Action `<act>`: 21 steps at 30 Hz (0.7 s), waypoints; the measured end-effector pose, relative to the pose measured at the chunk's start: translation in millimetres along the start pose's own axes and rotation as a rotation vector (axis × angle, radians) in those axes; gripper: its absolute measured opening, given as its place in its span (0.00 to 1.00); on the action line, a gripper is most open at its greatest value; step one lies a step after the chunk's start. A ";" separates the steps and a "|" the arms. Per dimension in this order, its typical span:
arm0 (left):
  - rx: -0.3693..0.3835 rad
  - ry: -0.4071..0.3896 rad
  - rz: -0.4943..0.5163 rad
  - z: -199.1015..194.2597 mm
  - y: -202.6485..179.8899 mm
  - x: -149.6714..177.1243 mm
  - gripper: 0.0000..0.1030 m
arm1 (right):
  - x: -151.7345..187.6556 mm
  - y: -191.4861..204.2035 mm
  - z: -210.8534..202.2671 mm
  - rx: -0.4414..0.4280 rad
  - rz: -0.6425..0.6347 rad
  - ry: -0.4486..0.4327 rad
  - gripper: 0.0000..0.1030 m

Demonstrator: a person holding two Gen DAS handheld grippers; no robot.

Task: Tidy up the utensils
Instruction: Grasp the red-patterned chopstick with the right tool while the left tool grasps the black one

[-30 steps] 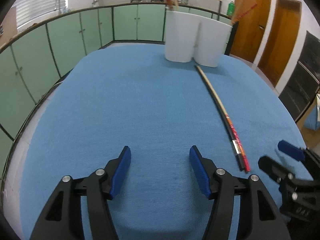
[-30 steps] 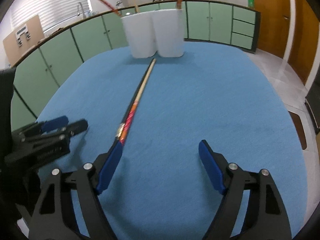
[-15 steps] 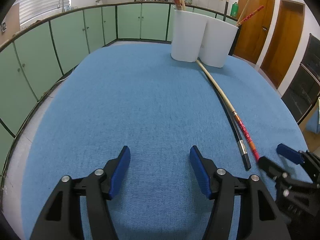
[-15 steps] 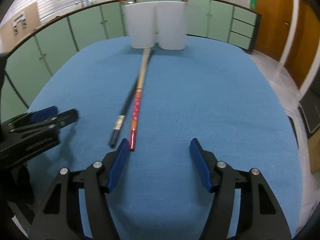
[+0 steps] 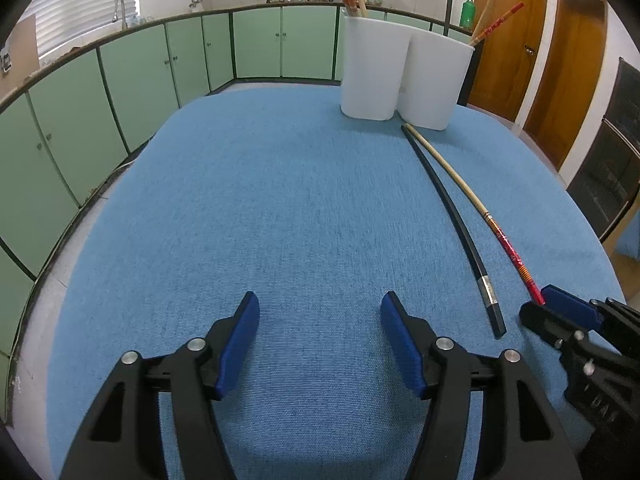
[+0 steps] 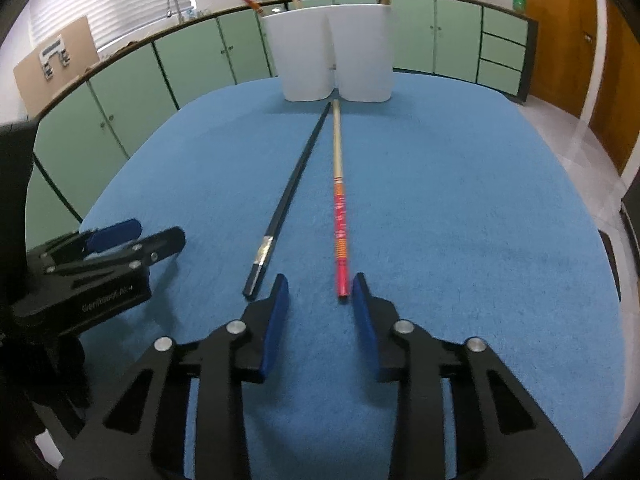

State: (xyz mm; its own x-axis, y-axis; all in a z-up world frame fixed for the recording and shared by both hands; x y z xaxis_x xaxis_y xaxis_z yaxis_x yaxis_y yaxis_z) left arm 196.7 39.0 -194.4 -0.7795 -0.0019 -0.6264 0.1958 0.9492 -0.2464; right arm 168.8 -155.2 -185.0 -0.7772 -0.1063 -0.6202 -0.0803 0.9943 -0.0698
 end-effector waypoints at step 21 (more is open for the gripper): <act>-0.012 0.003 0.008 -0.2 0.7 1.9 0.61 | -0.4 0.1 3.1 -0.012 -0.005 0.007 0.05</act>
State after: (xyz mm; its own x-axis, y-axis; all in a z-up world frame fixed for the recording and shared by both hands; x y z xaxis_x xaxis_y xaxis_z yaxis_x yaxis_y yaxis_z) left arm 195.2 39.7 -195.7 -0.7796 0.0069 -0.6263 0.1951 0.9529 -0.2323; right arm 171.0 -155.1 -187.2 -0.7812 -0.1108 -0.6144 -0.0911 0.9938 -0.0635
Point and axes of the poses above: each gripper's, at about its wrist camera, not at the fingertips, and z roughly the way its jaws point, y to its left, x to its underside, the point moved 10 cm from there along z, roughly the way its jaws point, and after that the axes turned 15 degrees about x, right-handed, at the moved point
